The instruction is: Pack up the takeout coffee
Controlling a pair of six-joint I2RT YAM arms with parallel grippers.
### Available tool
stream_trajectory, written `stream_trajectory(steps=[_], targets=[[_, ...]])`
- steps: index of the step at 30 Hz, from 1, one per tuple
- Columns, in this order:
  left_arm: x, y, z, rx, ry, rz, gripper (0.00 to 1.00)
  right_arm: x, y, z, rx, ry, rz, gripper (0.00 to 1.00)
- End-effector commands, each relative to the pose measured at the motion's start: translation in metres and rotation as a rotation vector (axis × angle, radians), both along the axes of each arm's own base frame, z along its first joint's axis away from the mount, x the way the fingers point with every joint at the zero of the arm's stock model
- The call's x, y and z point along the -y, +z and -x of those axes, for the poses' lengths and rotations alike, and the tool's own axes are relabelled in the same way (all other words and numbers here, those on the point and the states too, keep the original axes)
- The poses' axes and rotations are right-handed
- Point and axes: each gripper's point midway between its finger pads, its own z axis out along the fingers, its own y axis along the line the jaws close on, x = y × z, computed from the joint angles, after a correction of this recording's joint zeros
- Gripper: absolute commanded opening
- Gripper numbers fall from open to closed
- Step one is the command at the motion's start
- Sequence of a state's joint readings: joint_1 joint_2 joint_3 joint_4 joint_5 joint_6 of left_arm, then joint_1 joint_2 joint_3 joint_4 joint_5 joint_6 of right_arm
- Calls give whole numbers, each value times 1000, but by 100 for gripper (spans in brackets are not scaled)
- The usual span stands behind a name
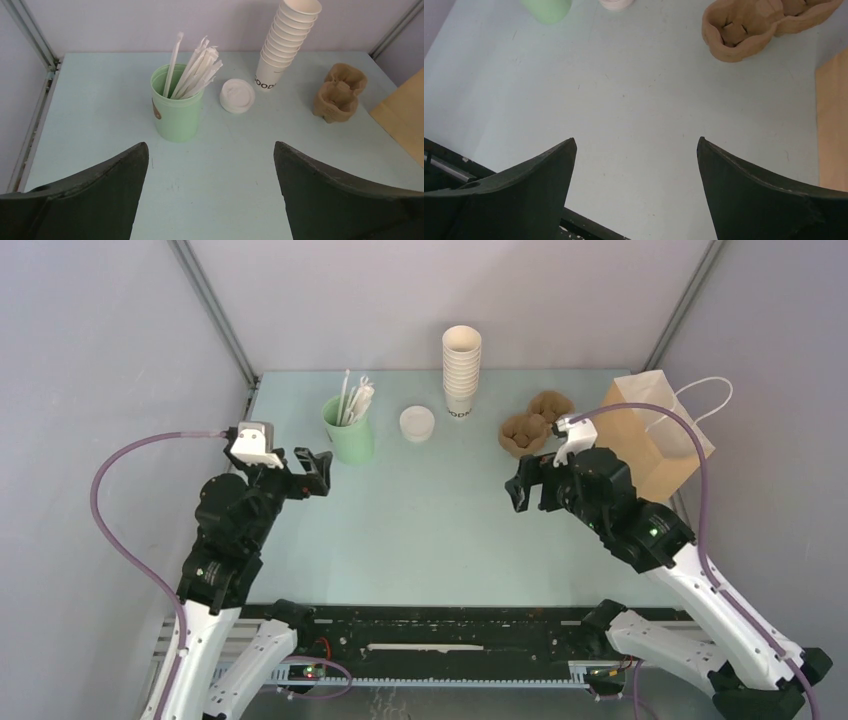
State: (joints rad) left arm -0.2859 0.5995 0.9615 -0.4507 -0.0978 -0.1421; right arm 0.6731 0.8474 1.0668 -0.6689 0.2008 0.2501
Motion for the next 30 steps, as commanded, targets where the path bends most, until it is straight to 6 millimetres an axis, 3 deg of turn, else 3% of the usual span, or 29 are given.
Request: stream_trajectory(steps=[1, 6, 11, 16, 20, 27, 30], targets=[[14, 11, -4, 65, -65, 30, 100, -14, 13, -20, 58, -29, -36, 99], [22, 12, -5, 70, -105, 38, 100, -35, 11, -47, 53, -44, -24, 100], [27, 12, -5, 76, -125, 42, 100, -52, 15, -93, 48, -128, -56, 100], [31, 11, -6, 75, -135, 43, 100, -53, 39, -154, 100, -291, -172, 100], [34, 12, -4, 77, -148, 44, 100, -45, 47, -212, 92, -447, -251, 97], [37, 6, -8, 57, -156, 34, 100, -50, 61, -299, 119, -546, -251, 88], [38, 4, -10, 46, -156, 32, 100, -50, 61, -326, 123, -566, -209, 84]])
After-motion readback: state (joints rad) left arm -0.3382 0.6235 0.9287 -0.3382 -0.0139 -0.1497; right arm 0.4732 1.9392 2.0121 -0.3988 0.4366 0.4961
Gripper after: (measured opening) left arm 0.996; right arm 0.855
